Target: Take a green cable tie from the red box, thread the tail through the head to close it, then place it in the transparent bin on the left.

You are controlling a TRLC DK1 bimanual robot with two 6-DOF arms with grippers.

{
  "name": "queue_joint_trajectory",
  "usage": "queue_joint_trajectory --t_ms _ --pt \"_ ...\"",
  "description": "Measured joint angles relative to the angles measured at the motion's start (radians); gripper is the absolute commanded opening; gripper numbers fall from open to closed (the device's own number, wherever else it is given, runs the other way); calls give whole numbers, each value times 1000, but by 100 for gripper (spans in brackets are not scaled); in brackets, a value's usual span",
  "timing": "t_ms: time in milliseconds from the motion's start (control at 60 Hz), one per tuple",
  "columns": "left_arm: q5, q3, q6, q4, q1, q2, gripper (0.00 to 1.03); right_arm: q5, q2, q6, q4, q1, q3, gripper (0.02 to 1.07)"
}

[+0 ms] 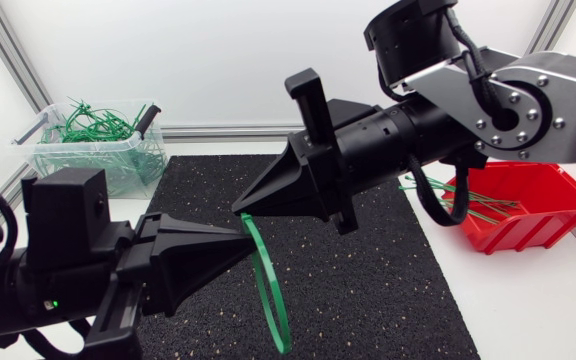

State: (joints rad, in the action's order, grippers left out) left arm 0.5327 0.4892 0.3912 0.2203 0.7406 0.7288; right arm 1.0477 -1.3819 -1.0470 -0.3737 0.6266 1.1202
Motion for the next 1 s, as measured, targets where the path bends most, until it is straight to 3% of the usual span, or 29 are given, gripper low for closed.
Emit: queue_joint_trajectory --t_ms 117,367,583,717,867,1000 --pt "-42 11 0 -37 39 -9 4 7 -22 2 -5 0 6 8" --pt "-44 15 0 -45 49 -11 4 3 -22 4 -8 0 6 8" --pt "6 55 0 -44 -21 23 4 -63 21 16 -2 -8 6 8" --pt "17 90 22 -44 -40 23 4 -103 53 38 8 -5 6 35" --pt "39 111 31 -46 -70 23 4 -182 69 81 2 -7 6 53" --pt "43 145 31 -109 -123 23 4 -250 69 137 -18 -45 5 53"
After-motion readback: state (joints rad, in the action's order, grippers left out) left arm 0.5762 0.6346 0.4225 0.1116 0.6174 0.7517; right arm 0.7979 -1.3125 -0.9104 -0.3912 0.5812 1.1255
